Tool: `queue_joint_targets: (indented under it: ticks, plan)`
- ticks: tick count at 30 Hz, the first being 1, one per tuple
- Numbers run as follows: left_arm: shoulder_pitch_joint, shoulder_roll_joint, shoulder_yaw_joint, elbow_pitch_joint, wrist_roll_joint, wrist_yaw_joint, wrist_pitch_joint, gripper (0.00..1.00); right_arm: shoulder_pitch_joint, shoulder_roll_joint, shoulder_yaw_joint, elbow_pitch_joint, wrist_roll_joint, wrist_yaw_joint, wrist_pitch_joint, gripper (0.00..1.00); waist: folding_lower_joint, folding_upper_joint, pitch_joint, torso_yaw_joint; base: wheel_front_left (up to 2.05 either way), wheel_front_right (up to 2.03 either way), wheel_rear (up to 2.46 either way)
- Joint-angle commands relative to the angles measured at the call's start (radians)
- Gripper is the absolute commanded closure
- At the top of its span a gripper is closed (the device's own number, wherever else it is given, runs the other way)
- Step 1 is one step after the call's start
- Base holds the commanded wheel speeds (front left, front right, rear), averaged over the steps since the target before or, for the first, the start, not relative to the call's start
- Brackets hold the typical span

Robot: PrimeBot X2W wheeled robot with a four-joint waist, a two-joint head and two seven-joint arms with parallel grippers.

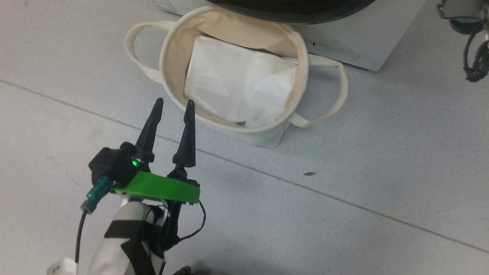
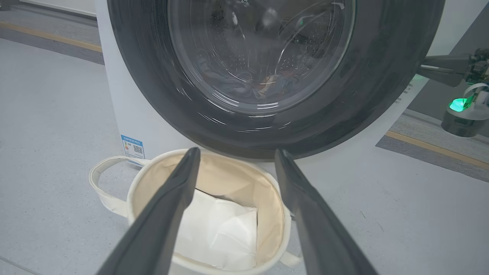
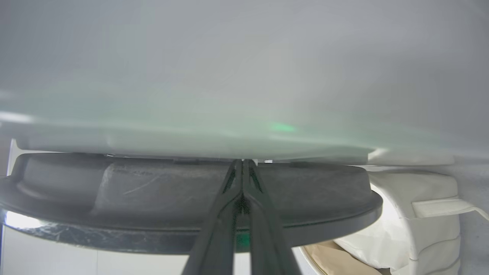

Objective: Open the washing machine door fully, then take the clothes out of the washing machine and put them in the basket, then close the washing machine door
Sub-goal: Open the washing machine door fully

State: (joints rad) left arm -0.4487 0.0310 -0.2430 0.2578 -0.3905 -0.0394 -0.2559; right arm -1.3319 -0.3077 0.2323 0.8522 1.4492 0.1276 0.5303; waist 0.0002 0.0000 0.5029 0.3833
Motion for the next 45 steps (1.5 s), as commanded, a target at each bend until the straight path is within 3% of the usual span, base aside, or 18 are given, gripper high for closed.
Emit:
queue_joint_targets:
  ticks: [1,15,22,31,36,45]
  plan:
    - [-0.011,0.019,0.029,-0.039,-0.008,0.008,-0.006,0.0,-0.04,0.02,0.005,-0.047,-0.008,0.003,-0.005,1.0,-0.0001,0.0,0.002,0.001,0.0,0.0,0.0]
    - [-0.005,0.019,0.021,-0.037,-0.02,0.014,-0.006,0.0,0.073,0.03,0.068,-0.19,0.019,0.003,0.031,1.0,-0.0001,0.0,-0.031,0.003,0.0,0.0,0.0]
    - [0.02,0.019,0.029,-0.02,-0.011,0.008,-0.006,0.0,0.209,0.047,0.128,-0.312,0.035,0.003,0.059,1.0,-0.0001,0.0,-0.089,0.006,0.0,0.0,0.0]
    - [0.095,0.019,0.062,0.019,0.021,-0.01,-0.006,0.0,0.401,0.141,0.246,-0.397,0.04,0.003,0.051,1.0,-0.0001,0.0,-0.213,0.019,0.0,0.0,0.0]
    - [0.127,0.019,0.065,0.029,0.033,-0.016,-0.006,0.0,0.447,0.203,0.28,-0.384,0.078,0.003,0.053,1.0,-0.0001,0.0,-0.26,0.05,0.0,0.0,0.0]
    - [0.145,0.019,0.059,0.035,0.034,-0.019,-0.006,0.0,0.457,0.248,0.351,-0.367,0.089,0.003,0.019,1.0,-0.0001,0.0,-0.289,0.094,0.0,0.0,0.0]
